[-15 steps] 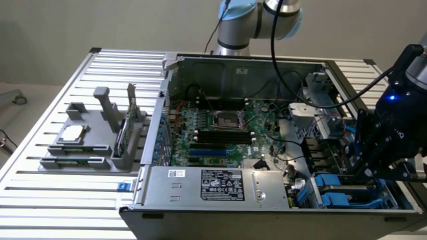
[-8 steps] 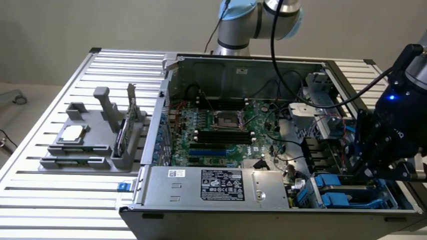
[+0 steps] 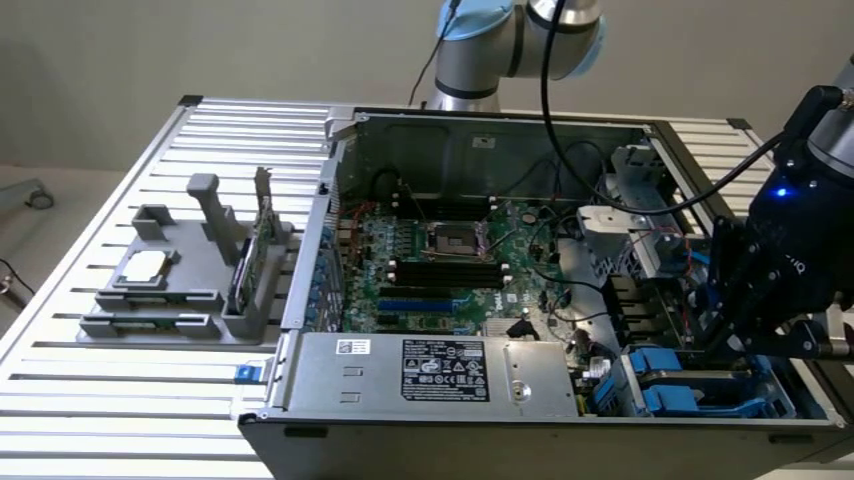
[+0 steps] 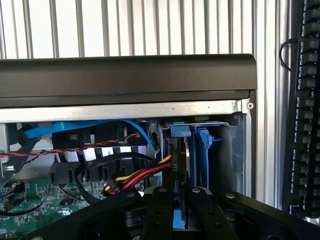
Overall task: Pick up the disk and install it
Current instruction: 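Insert the first disk wire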
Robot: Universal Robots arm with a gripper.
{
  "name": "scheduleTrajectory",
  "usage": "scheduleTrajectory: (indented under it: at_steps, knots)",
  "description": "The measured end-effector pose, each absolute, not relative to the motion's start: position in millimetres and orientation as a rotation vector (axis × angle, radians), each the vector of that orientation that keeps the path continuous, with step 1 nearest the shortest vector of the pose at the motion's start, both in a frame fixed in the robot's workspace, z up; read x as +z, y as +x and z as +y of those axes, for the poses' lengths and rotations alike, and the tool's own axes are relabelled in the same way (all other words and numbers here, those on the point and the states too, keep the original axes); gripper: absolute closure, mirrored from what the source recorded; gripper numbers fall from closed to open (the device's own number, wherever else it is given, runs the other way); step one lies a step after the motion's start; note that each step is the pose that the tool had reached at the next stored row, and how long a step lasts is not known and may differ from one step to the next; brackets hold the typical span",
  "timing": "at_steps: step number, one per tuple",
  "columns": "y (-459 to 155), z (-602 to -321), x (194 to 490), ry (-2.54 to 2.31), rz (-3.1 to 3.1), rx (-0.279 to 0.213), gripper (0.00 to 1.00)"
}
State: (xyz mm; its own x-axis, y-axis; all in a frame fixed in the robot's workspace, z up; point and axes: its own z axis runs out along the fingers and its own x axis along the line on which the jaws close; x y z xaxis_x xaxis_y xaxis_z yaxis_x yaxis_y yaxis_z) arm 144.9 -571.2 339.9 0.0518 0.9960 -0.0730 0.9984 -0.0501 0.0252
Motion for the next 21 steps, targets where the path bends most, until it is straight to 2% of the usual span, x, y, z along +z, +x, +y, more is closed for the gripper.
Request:
scheduleTrajectory:
  at_steps: [21]
  knots:
    - [145.2, -570.9, 339.5, 2.227, 2.116, -0.058, 0.84]
